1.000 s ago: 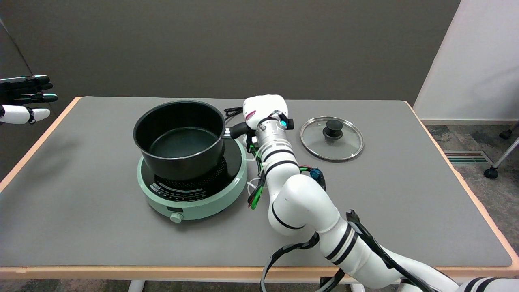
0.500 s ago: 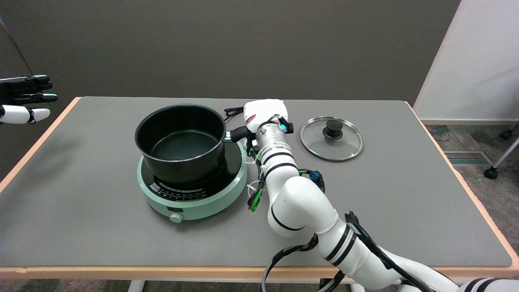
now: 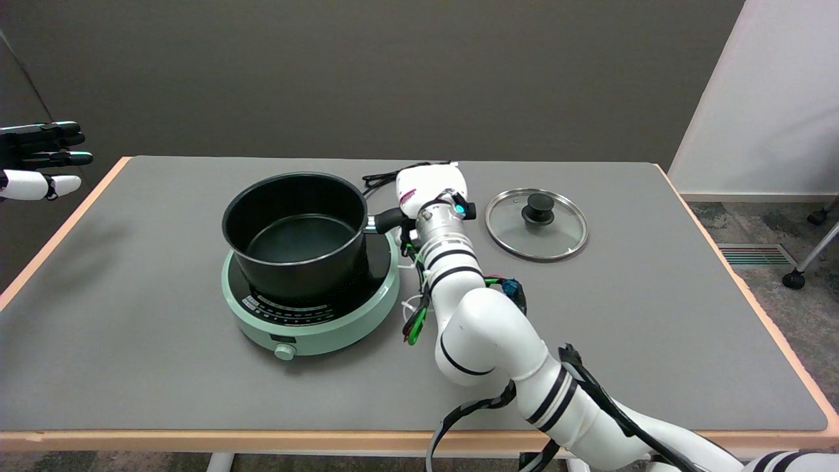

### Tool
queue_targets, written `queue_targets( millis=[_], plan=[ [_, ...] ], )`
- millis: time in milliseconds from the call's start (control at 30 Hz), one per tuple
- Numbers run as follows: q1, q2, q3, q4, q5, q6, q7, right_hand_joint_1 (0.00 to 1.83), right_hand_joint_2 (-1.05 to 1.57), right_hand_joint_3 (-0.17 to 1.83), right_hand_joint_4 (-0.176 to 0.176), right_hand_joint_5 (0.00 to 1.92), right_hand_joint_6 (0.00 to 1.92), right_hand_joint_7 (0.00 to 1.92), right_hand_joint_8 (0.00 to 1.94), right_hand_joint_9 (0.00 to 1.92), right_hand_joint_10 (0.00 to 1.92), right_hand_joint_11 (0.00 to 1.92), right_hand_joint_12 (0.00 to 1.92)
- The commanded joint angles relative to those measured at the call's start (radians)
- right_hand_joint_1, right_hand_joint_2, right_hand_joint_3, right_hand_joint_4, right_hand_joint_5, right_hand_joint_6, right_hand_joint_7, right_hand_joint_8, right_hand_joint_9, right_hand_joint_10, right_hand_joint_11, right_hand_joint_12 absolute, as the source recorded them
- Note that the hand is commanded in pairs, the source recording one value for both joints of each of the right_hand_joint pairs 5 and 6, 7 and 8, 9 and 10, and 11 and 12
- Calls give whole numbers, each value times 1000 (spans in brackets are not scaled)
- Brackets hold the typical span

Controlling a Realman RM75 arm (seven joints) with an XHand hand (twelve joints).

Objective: Place the soup pot onto the induction stove.

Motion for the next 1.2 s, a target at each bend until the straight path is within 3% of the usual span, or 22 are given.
queue_targets(
  millis=[33,1200],
  plan=[
    [-5,9,0,-5,8,-15,4,870,1554,626,-76,1842,1842,1842,1842,1842,1842,1842,1842],
    [5,11,2,-41,46,-53,4,887,1526,580,-80,1816,1816,1816,1816,1816,1816,1816,1816]
  ],
)
